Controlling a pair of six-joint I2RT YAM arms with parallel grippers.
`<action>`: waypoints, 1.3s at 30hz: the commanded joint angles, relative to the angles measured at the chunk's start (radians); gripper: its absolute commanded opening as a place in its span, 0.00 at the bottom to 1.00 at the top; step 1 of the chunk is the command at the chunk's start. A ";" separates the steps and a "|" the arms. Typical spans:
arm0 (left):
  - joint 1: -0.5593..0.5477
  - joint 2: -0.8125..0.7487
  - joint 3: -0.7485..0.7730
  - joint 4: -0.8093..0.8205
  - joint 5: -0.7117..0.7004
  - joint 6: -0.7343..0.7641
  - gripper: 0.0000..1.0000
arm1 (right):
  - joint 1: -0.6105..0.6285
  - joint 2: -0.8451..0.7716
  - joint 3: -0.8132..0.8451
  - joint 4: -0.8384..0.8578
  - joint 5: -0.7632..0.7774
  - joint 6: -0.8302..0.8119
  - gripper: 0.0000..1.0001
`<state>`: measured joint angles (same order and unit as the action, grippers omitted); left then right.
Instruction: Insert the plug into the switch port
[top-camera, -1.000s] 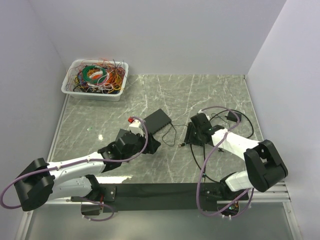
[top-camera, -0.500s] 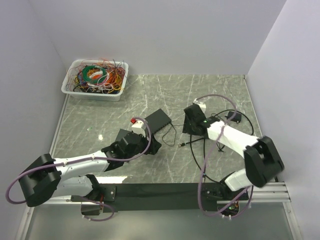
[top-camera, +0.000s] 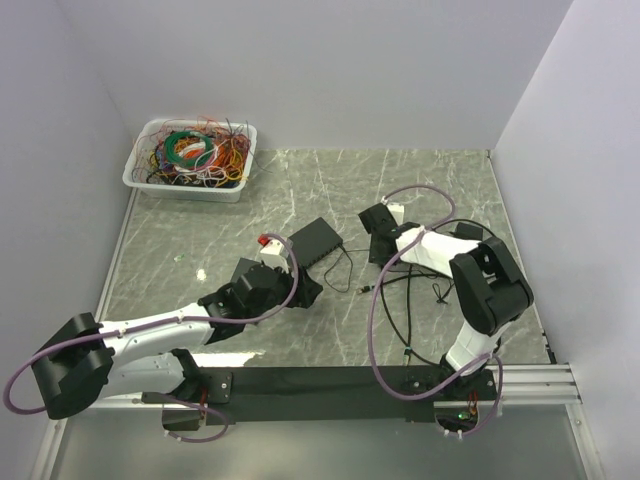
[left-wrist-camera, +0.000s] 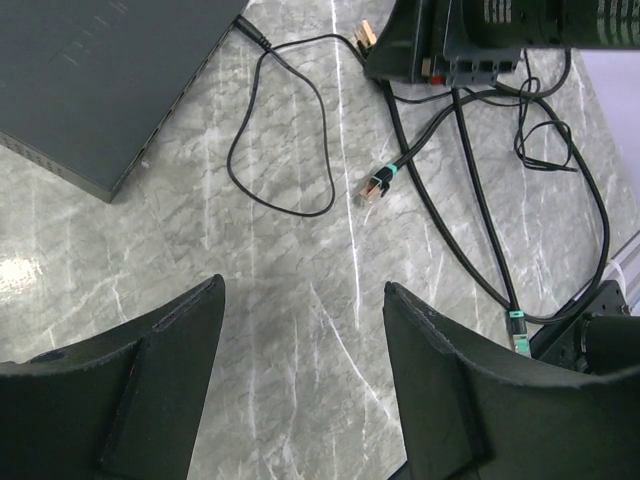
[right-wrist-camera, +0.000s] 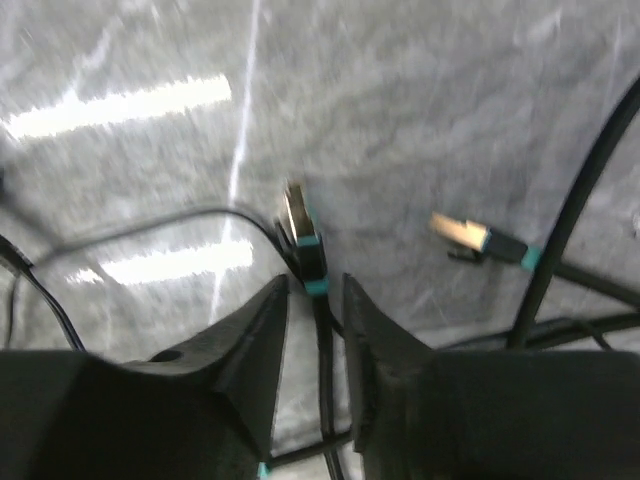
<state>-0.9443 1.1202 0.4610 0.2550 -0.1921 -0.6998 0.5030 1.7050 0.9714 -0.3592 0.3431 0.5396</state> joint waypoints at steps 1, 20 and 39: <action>-0.005 -0.013 -0.001 -0.010 -0.020 0.008 0.71 | -0.008 0.028 0.047 0.040 0.033 -0.012 0.33; -0.005 -0.088 0.076 -0.091 -0.024 0.007 0.72 | 0.015 -0.197 0.067 0.018 -0.060 -0.072 0.01; 0.157 -0.366 -0.148 0.389 0.314 -0.112 0.92 | 0.077 -0.591 -0.350 0.683 -1.124 -0.020 0.00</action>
<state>-0.8330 0.7376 0.3237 0.5140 0.0074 -0.7452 0.5674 1.1648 0.6224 0.1520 -0.6128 0.4816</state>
